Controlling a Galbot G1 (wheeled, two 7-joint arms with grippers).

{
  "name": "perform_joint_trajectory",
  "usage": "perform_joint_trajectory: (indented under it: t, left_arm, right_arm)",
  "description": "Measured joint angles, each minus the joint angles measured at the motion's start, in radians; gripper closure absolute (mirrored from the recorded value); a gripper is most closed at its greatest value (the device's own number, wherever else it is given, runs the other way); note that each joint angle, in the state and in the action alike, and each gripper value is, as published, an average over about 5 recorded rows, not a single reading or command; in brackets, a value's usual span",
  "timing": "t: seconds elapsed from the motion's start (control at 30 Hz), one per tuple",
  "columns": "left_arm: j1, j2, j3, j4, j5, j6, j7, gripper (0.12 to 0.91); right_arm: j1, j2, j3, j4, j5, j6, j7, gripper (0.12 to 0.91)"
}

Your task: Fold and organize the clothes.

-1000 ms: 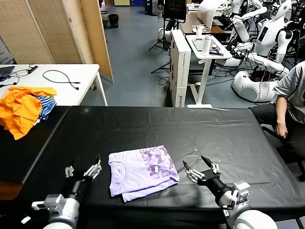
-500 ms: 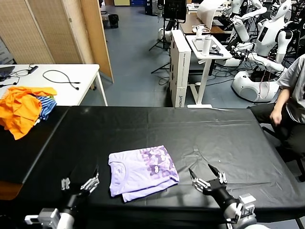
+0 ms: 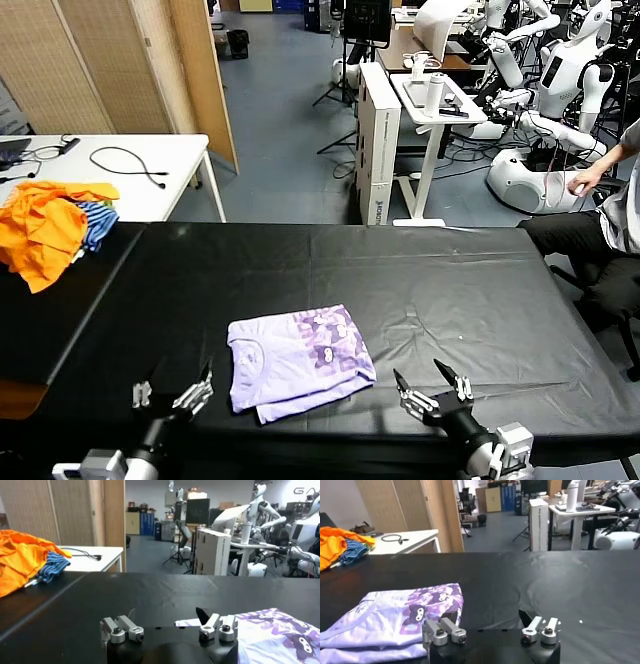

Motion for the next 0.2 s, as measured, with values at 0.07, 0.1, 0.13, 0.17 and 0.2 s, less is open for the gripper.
perform_joint_trajectory:
  t: [0.07,0.1,0.13,0.17,0.2]
  left_arm:
    - [0.006,0.001,0.0,-0.003,0.0,0.001,0.0,0.123]
    - [0.009,0.001,0.0,-0.004,0.0,0.002,-0.001,0.123]
    - [0.011,0.0,0.0,-0.004,0.001,0.002,-0.001,0.123]
    - [0.012,0.0,0.0,-0.005,0.001,0.002,-0.001,0.123]
    - [0.013,0.0,0.001,-0.005,0.002,0.003,-0.001,0.123]
  right_arm:
    - [-0.006,0.002,0.001,0.002,-0.006,0.0,0.001,0.118]
    - [-0.009,0.003,0.001,0.003,-0.01,0.0,0.001,0.118]
    - [-0.011,0.004,0.001,0.003,-0.012,0.0,0.001,0.118]
    - [-0.013,0.005,0.001,0.004,-0.013,0.0,0.0,0.118]
    - [-0.014,0.006,0.001,0.004,-0.015,0.0,0.0,0.118]
